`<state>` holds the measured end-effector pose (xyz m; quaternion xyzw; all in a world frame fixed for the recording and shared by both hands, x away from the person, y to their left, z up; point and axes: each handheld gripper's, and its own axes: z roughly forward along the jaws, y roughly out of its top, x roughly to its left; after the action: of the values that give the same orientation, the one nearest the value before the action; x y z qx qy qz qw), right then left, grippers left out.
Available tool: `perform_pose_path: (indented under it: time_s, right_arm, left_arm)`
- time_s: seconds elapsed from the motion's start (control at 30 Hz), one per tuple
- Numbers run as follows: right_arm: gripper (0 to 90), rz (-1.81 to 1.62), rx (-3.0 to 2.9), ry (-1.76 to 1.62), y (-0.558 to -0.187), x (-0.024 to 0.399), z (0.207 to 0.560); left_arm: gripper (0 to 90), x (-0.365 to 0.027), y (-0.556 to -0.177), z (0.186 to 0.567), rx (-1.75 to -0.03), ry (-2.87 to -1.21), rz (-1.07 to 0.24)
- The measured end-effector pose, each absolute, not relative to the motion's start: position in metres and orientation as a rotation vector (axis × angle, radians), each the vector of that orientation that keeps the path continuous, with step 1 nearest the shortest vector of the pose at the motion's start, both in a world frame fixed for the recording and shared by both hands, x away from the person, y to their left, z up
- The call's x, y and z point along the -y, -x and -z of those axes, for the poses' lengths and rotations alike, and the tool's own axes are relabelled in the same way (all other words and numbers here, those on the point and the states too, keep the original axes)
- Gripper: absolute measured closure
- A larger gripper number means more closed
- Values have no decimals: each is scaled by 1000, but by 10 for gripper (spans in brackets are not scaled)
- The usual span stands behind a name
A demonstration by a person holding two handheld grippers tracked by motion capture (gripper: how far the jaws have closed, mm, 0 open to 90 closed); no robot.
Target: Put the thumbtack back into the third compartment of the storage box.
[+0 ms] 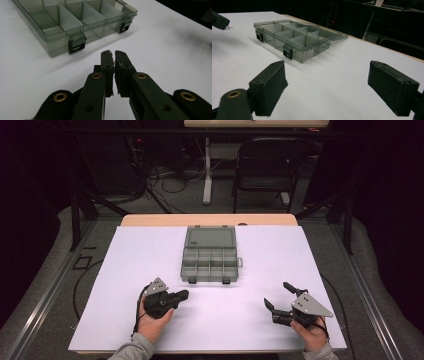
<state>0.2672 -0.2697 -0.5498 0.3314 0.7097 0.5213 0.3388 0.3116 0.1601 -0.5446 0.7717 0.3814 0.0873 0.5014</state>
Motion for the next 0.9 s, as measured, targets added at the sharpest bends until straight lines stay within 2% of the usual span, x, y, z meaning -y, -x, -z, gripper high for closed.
perform_pose_path:
  time_s: [0.27, 0.63, 0.9]
  right_arm:
    - [143, -1355, -1851, -881, -267, 270, 551]
    - [143, -1356, -1853, -891, -269, 271, 553]
    - [143, -1359, -1853, -895, -267, 272, 552]
  left_arm:
    - [856, -166, -314, 534, -919, -1811, -251]
    - [856, -167, -321, 522, -930, -1821, -242]
    - [856, -159, -342, 507, -950, -1819, -244]
